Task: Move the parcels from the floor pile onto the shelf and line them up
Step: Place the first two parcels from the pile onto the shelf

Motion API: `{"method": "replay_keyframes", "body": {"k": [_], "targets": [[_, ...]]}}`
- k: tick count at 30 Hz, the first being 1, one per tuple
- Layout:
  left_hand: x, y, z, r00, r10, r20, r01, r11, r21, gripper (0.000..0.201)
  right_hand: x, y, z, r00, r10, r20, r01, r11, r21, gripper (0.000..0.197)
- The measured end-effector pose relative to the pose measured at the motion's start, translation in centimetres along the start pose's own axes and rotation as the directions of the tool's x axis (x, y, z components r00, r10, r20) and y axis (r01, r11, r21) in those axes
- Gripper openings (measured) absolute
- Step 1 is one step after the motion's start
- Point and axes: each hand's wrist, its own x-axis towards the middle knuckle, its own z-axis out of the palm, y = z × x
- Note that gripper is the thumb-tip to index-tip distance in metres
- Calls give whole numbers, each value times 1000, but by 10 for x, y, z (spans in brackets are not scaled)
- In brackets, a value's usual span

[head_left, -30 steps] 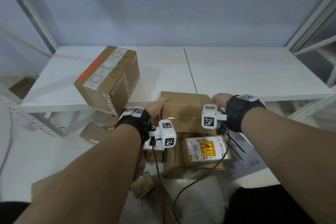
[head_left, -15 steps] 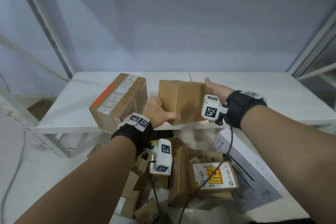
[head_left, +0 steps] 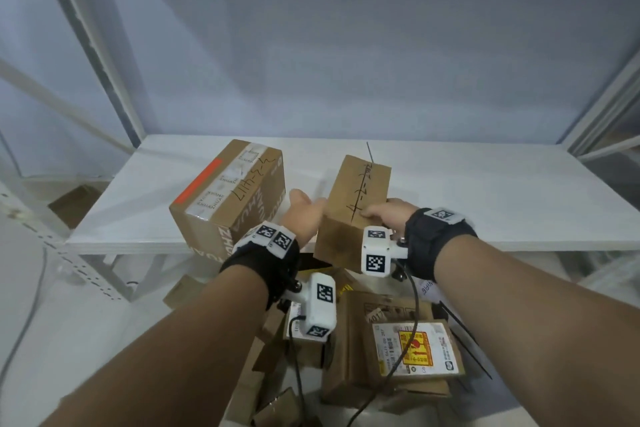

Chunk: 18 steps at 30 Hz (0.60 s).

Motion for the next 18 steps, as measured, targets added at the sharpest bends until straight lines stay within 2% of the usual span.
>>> {"method": "replay_keyframes", "body": {"k": [2,8,13,16,18], "targets": [[5,2,-4,1000,2,-2,-2,999,48,37,7,9,-1,1000,6,-4,-6,997,-73,48],[13,6,-10,999,19,39,-28,971,238,27,9,10,1,999,-39,15,40,999,-21,41],[9,-4,-12,996,-37,87,16,974,225,30,12,11,4,997,-71,17,70,997,22,37],[8,-6,-16,997,-23,67,7,973,232,25,12,10,10,995,-97,30,94,992,81,38],[8,-1,-22,999,23,36,-33,955,296,21,14,7,14,994,-106,38,101,989,109,38]]}}
